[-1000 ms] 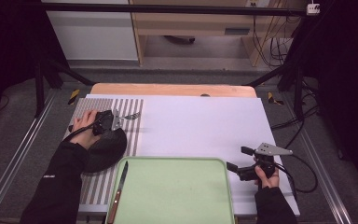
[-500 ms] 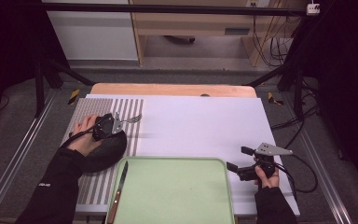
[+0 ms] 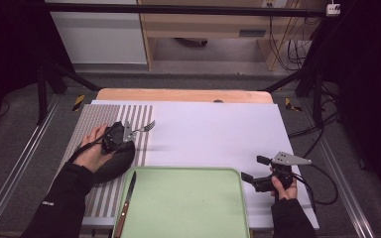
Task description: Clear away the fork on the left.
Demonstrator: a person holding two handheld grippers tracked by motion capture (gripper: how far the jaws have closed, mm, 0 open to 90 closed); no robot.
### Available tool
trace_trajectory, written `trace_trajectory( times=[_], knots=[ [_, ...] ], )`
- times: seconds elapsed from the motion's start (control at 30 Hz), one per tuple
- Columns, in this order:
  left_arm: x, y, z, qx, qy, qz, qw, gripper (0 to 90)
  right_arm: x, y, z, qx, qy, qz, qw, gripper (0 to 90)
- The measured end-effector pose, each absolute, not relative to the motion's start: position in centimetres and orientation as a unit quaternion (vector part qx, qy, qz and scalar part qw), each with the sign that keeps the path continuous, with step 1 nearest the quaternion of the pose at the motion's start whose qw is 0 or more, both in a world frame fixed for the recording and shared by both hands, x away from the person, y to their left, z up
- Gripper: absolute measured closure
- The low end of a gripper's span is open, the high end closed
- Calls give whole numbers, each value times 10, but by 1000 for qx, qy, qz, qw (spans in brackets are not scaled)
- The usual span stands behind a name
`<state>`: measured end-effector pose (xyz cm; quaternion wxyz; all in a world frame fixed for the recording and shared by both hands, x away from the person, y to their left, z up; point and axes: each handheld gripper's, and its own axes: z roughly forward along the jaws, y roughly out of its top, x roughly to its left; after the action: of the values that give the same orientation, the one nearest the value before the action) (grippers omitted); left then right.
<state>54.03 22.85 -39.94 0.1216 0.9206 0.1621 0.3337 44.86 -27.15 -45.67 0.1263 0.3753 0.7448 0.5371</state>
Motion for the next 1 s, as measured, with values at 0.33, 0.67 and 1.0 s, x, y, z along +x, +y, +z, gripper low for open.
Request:
trace_trajectory(
  times=[0.33,0.67,1.0],
  knots=[
    [521,219,-391,920,177,319,144,766,449,-271,-457,375,745,537,127,6],
    [506,216,-390,920,204,293,159,766,449,-271,-457,375,745,537,127,6],
    [488,210,-383,914,238,276,178,766,448,-271,-457,375,745,537,128,6]
  ],
)
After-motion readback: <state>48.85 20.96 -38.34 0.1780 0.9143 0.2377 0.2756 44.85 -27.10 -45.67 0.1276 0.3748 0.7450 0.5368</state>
